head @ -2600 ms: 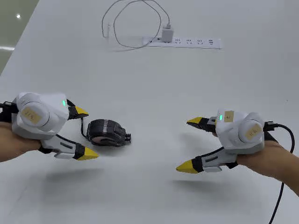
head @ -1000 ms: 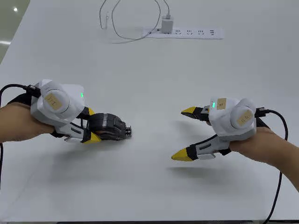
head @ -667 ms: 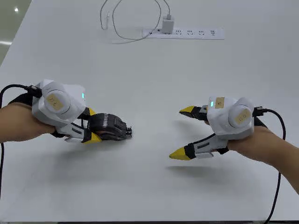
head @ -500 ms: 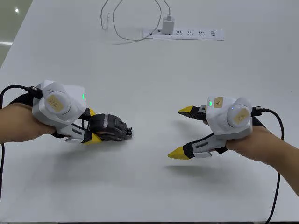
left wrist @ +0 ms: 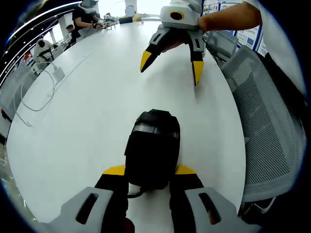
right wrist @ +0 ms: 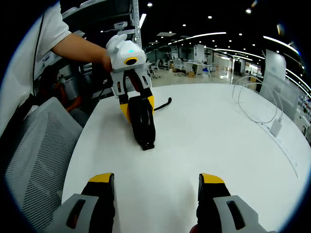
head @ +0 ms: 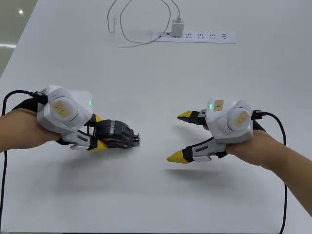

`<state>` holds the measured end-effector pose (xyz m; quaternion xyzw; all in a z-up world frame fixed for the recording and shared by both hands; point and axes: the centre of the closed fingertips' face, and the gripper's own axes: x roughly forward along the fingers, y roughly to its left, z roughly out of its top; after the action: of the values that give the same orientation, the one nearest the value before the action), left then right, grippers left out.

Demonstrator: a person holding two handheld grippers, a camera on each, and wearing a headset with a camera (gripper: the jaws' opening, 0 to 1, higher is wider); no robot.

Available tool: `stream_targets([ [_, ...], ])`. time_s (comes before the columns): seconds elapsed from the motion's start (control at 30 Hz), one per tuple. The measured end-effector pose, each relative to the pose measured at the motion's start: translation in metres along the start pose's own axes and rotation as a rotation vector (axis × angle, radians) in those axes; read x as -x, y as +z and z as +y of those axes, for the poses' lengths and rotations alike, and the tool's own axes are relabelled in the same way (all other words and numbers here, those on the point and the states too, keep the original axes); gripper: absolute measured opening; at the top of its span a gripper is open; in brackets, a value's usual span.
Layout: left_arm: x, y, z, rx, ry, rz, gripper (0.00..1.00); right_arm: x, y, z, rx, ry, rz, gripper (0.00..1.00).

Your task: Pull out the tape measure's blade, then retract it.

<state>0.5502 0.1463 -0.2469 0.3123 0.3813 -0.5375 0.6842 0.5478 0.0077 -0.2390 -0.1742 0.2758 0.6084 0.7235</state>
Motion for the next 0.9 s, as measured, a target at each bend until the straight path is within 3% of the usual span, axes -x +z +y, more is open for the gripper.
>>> stream_targets([
  [0.53, 0.000, 0.000, 0.000, 0.003, 0.003, 0.007, 0.27, -0.027, 0.010, -0.001, 0.003, 0.023, -0.024, 0.60],
  [0.9, 0.000, 0.000, 0.000, 0.007, 0.003, 0.007, 0.27, -0.043, 0.015, 0.001, 0.047, 0.038, -0.030, 0.49],
])
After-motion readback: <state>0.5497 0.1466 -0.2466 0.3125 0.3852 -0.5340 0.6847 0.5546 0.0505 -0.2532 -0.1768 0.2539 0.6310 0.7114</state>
